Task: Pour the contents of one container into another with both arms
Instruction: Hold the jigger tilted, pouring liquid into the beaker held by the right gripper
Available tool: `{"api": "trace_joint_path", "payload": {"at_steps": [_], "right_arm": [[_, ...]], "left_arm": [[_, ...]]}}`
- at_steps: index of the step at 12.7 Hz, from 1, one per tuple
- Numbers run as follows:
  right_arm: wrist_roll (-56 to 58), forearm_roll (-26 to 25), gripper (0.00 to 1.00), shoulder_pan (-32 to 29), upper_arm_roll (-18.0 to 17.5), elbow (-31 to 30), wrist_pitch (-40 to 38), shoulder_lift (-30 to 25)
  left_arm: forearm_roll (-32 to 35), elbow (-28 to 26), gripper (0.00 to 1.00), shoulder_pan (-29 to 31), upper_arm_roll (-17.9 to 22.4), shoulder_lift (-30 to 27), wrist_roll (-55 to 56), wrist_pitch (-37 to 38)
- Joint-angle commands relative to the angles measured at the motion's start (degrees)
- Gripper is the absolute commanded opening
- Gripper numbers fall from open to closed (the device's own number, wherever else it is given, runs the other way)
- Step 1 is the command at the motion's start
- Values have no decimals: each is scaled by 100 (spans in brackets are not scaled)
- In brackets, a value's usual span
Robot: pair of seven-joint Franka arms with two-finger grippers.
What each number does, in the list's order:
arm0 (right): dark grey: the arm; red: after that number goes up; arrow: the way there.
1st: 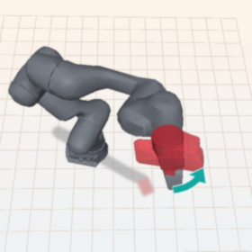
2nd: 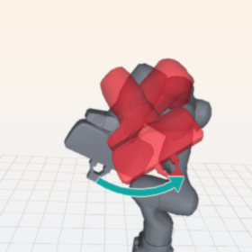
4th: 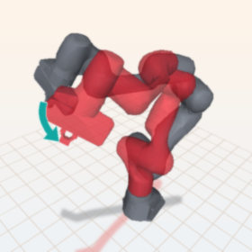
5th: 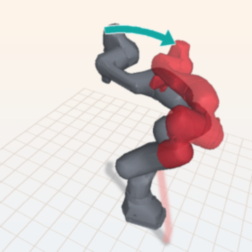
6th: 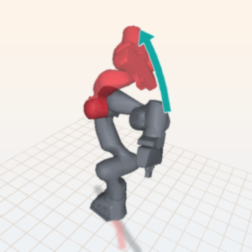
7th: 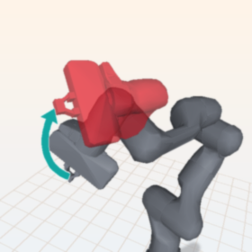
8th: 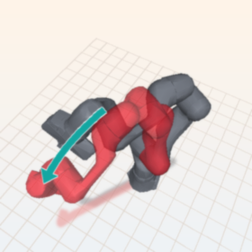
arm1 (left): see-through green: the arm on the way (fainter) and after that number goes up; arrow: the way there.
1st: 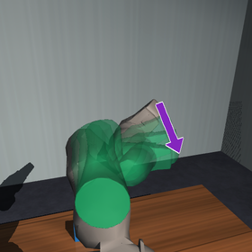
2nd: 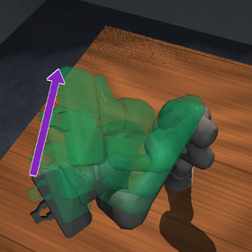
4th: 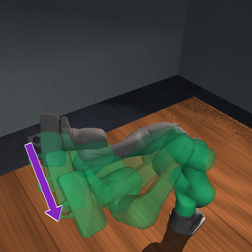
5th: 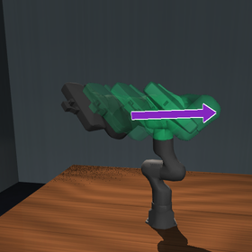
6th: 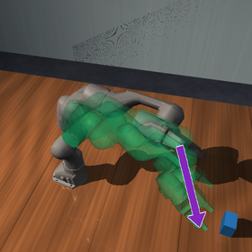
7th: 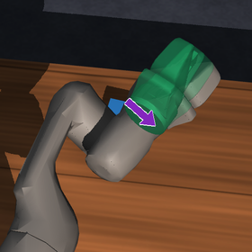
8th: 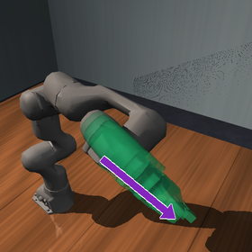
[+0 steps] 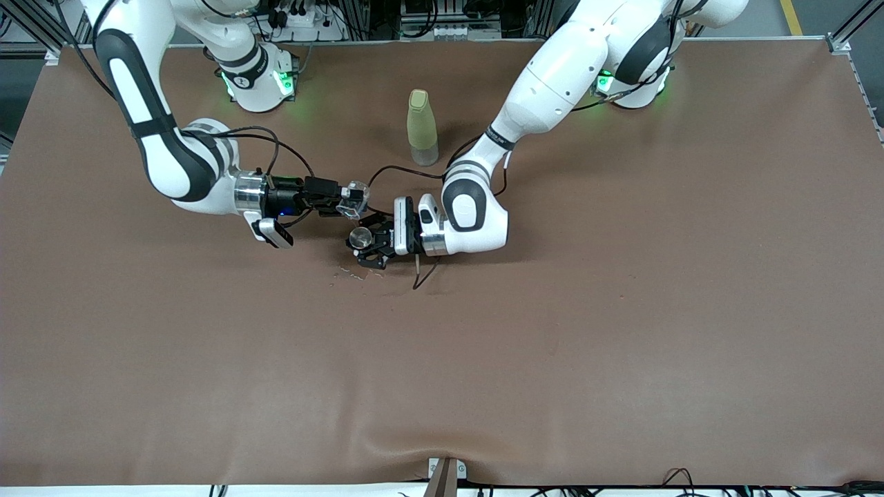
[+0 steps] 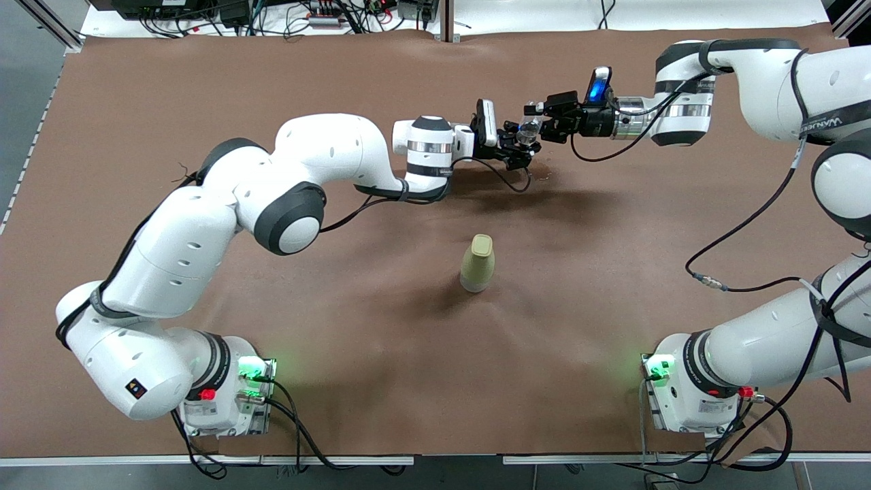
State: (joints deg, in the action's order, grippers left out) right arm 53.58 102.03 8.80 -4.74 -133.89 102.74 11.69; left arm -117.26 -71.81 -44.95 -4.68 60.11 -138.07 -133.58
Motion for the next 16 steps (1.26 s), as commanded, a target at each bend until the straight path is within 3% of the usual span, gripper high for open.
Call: {"api": "trace_joint_path", "payload": {"at_steps": [1,16], "right_arm": [[-164,89,24,-80,-62,74,-61,17],[-955,81,24,-98,-53,179,-61,87]], "left_arm": [[-147,-105,0,-14,20,-149,8,34],[-139,-105,0,-5,20,-157,8,8]]}}
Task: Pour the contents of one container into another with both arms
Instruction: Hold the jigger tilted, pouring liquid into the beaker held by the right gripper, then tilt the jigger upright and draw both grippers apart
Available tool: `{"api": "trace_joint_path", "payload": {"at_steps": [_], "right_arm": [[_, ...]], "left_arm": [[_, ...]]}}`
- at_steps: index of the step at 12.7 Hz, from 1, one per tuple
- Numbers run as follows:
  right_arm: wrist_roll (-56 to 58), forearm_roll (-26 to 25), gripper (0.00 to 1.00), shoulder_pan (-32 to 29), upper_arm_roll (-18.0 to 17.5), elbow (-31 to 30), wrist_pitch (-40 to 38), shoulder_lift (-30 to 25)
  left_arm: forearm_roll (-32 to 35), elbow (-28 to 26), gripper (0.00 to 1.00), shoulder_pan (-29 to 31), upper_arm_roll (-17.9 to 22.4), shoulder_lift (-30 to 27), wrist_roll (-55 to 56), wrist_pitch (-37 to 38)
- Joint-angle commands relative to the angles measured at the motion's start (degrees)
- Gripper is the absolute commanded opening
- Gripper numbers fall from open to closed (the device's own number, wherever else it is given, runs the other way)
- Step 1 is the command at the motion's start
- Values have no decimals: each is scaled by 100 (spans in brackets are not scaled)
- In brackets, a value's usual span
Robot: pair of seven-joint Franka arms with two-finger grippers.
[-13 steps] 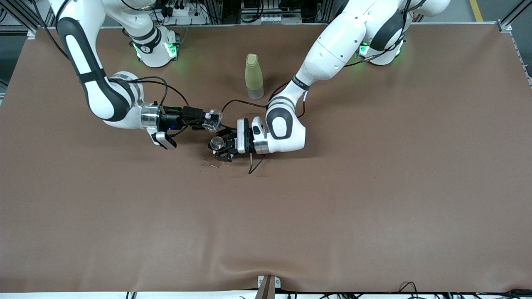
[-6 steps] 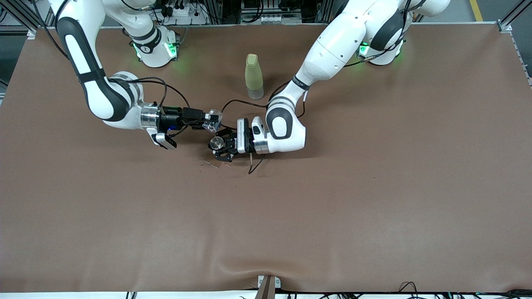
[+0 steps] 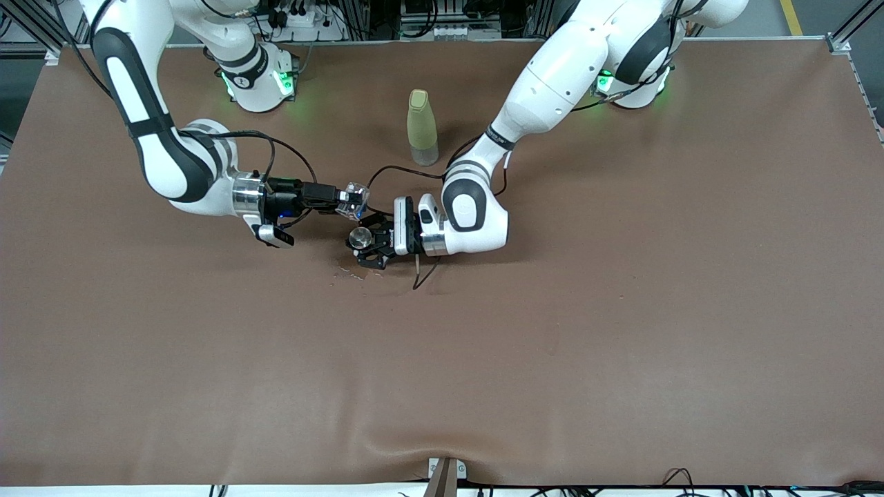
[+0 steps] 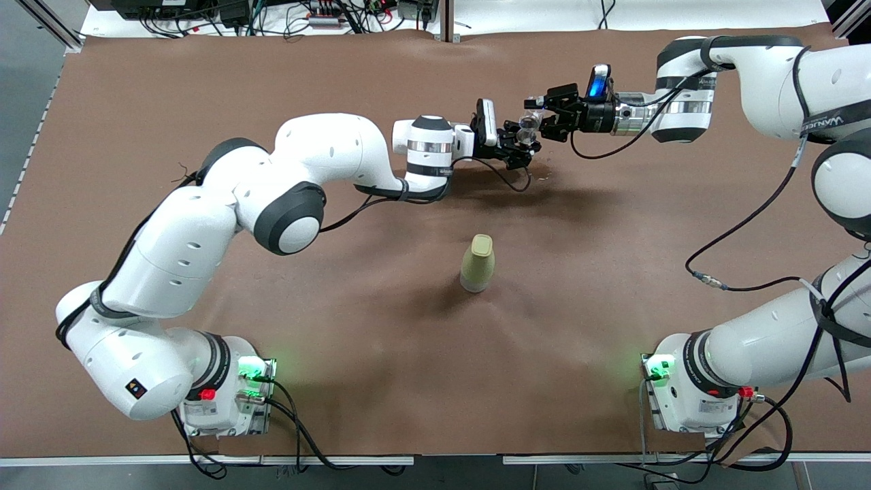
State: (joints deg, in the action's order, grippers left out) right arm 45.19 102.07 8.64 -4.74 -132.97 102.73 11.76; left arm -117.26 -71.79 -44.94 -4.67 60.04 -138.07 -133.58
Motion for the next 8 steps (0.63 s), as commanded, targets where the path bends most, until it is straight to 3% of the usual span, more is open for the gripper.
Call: {"api": "trace_joint_path", "payload": {"at_steps": [1,8], "right_arm": [[-125,76,24,-82,-53,87,-60,81],[277,50,24,-100,-45,105,-60,72]], "left_arm": [[-139,-107,0,-6,18,-150,8,8],[-112,-107,0,2,53,-168,25,-1]]}}
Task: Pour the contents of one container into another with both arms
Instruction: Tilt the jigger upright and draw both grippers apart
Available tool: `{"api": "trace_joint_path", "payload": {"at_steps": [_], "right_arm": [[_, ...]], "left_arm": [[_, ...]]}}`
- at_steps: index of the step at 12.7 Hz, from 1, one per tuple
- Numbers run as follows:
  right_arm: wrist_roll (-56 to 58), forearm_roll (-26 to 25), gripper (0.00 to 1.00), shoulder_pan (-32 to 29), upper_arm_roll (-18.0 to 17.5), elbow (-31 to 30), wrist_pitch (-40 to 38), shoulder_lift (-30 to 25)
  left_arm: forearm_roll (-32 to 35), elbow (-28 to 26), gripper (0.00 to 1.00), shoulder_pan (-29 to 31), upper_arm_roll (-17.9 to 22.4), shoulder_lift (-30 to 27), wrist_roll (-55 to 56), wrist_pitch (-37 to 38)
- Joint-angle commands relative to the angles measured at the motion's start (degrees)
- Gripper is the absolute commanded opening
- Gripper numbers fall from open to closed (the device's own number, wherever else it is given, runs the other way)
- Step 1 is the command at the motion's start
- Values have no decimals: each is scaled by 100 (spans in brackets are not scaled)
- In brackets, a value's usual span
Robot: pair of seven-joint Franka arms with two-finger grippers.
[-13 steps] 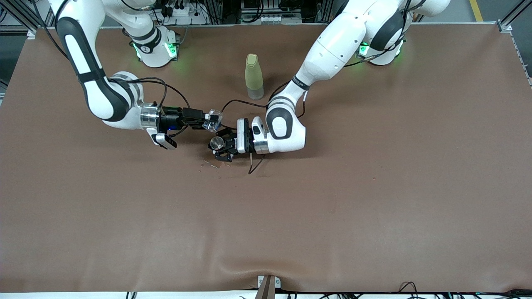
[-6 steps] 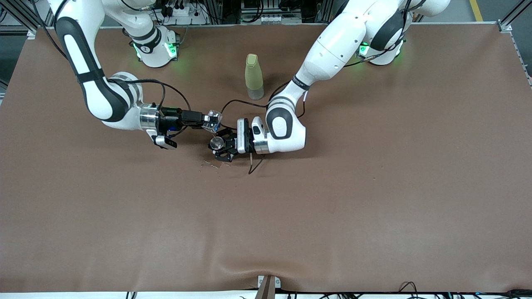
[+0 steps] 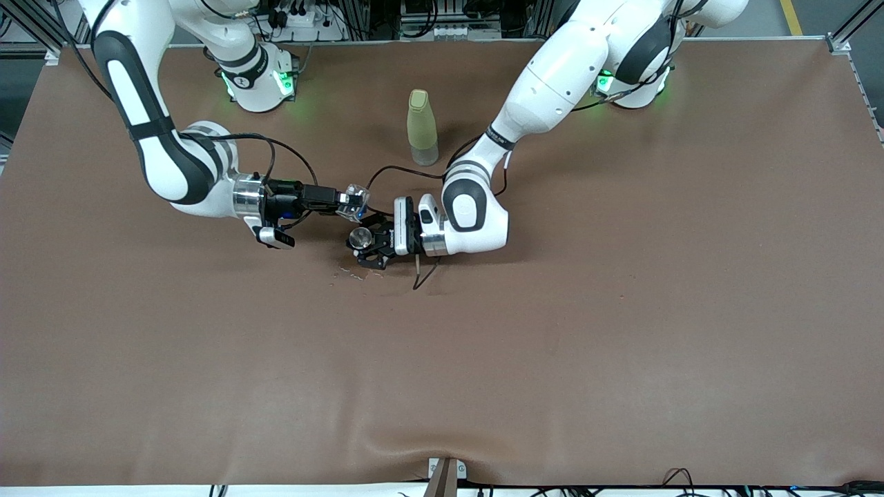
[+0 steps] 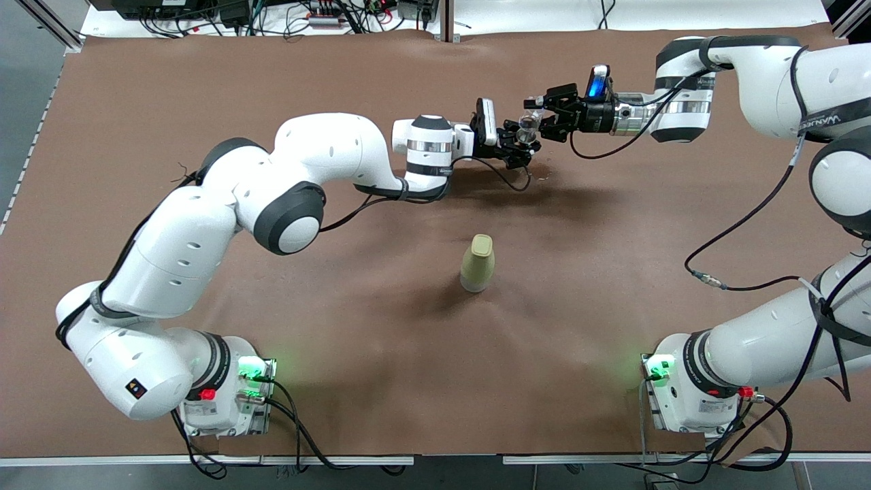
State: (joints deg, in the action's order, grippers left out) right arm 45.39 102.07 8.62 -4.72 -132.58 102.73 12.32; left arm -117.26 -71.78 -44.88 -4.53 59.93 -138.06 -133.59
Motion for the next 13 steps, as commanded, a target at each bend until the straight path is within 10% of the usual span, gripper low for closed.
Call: {"api": "trace_joint_path", "payload": {"at_steps": [1,4,8,13], "right_arm": [[503,24,24,-167,-46,118,-60,16],[672,-553,24,-430,-37,494,-418,-46],[1303,-2652,24,-1869,-37,1390,-1596,77],[4517,-3780,25,-3295,-37,2137,-2011,1208]], "left_arm": [[-112,-108,0,-3,40,-166,34,-1],[-60,-116,0,75,49,-183,113,-1],[299,-545,0,540,32,-551,157,87],[1458,-1617,0,1436,14,-1403,683,956]]}}
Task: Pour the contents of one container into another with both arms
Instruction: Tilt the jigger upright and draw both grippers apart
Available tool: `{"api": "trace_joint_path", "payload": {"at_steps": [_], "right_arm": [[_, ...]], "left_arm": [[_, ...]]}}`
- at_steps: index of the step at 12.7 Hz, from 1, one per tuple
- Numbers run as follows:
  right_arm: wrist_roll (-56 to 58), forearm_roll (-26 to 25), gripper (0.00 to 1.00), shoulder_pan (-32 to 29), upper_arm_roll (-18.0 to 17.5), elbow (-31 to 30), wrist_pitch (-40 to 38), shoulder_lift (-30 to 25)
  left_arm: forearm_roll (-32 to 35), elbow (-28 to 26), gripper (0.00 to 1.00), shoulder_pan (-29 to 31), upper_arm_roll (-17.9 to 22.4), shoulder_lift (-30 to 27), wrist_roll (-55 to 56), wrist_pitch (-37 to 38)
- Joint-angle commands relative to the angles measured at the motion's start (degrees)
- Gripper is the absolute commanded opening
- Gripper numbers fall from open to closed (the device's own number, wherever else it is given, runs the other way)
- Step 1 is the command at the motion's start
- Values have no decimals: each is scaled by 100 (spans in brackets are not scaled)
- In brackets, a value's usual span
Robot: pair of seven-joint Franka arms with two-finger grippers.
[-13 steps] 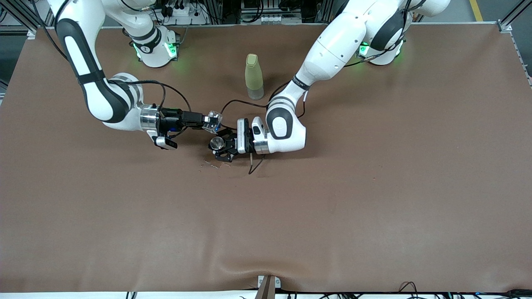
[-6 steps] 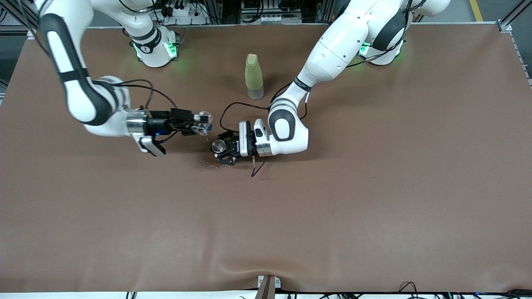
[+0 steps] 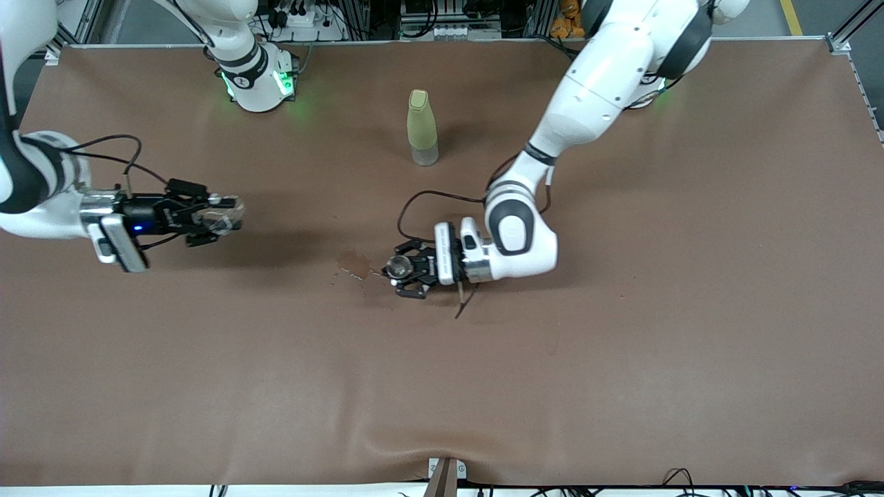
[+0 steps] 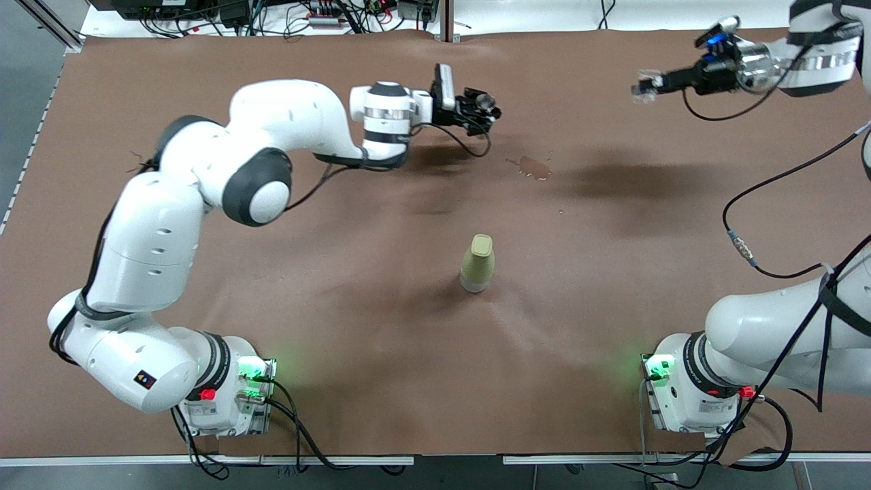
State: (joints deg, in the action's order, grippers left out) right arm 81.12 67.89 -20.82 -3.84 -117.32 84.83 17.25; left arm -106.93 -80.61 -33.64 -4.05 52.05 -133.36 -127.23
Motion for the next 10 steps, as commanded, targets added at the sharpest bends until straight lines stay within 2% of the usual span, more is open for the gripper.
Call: {"api": "trace_joint_path", "payload": {"at_steps": [1,5,8,10], "right_arm": [[1262,-591,25,-535,-126,884,-378,953],[2659,-1506,25,-1124,-126,2063,-529,2026],[3934,-1743,25,-1301,-117,2205,-503,2195],[4454,-2086,25,-1389,-117,2223,-477,2221]], "left_arm": [[697,-989,0,514,-34,-826,292,505],[1804,-1755,0,1524,-34,-1442,495,1550],[2595,-2282,0,2324,-34,-1899,425,2254],[3027,-2581,0,2895,-34,-2067,277,2614]]}}
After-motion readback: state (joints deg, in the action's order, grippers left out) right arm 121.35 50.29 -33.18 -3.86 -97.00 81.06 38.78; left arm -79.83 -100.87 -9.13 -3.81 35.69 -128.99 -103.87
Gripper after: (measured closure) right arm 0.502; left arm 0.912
